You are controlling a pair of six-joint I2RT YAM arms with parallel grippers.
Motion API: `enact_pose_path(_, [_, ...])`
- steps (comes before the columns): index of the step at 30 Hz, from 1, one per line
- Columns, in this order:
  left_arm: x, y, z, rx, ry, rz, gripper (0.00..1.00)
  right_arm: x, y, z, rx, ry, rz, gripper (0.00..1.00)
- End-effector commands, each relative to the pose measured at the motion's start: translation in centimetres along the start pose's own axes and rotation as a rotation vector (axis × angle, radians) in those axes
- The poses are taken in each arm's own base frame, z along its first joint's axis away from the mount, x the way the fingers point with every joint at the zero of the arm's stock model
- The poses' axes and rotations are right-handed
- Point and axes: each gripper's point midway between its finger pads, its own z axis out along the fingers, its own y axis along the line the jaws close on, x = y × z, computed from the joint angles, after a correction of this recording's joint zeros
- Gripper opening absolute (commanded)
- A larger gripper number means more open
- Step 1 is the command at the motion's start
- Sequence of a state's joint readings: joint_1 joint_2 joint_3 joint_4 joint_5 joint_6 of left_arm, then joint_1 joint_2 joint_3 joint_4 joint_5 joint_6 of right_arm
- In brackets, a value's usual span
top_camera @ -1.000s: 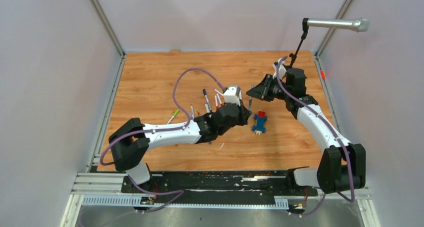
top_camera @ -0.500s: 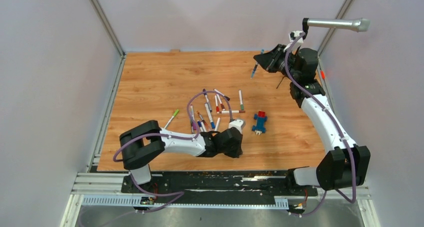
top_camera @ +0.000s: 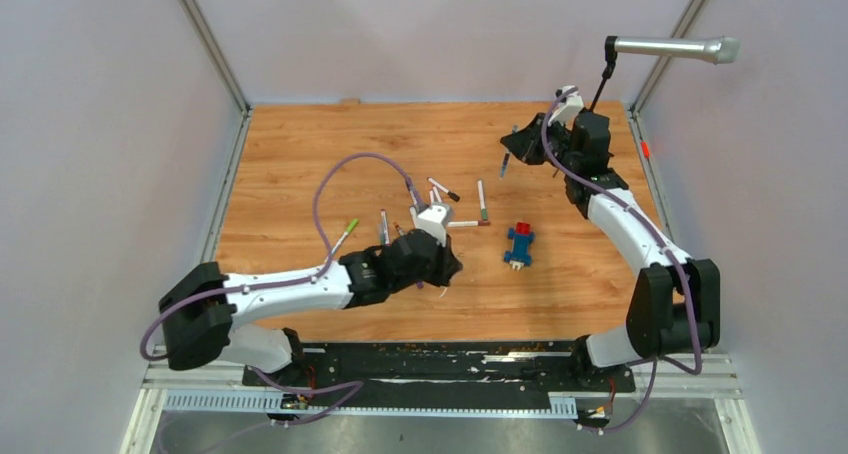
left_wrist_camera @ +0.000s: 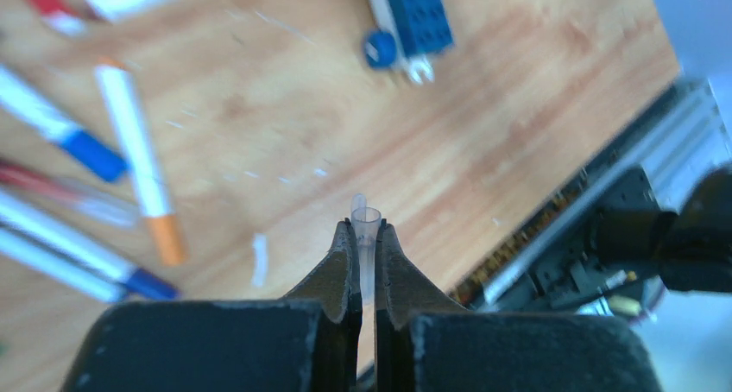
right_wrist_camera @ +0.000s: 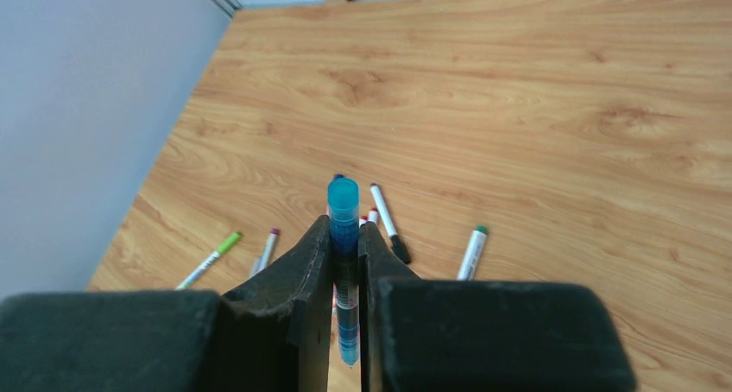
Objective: Open the pen caps
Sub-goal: Place the pen at the center of the board.
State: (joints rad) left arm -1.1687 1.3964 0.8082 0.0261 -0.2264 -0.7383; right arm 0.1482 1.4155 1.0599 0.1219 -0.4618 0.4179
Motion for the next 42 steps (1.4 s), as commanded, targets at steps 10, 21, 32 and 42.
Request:
enact_pose_path(10, [-12.8, 19.2, -7.8, -0.572, -0.237, 0.102, 0.0, 5.8, -8.4, 5.9, 0.162, 0.265, -0.107, 0.0])
enact_pose_path(21, [-15.2, 31.5, -4.7, -0.774, -0.068, -0.023, 0.0, 10.8, -13.6, 9.2, 0.25, 0.466, -0.076, 0.1])
enact_pose_path(32, [-15.1, 38.0, -0.5, -0.797, 0.059, -0.094, 0.0, 13.2, -15.4, 10.3, 0.295, 0.539, -0.052, 0.23])
enact_pose_path(42, [-13.0, 40.7, 1.9, -0.753, 0.159, -0.164, 0.03, 14.0, -15.9, 10.4, 0.313, 0.56, -0.041, 0.33])
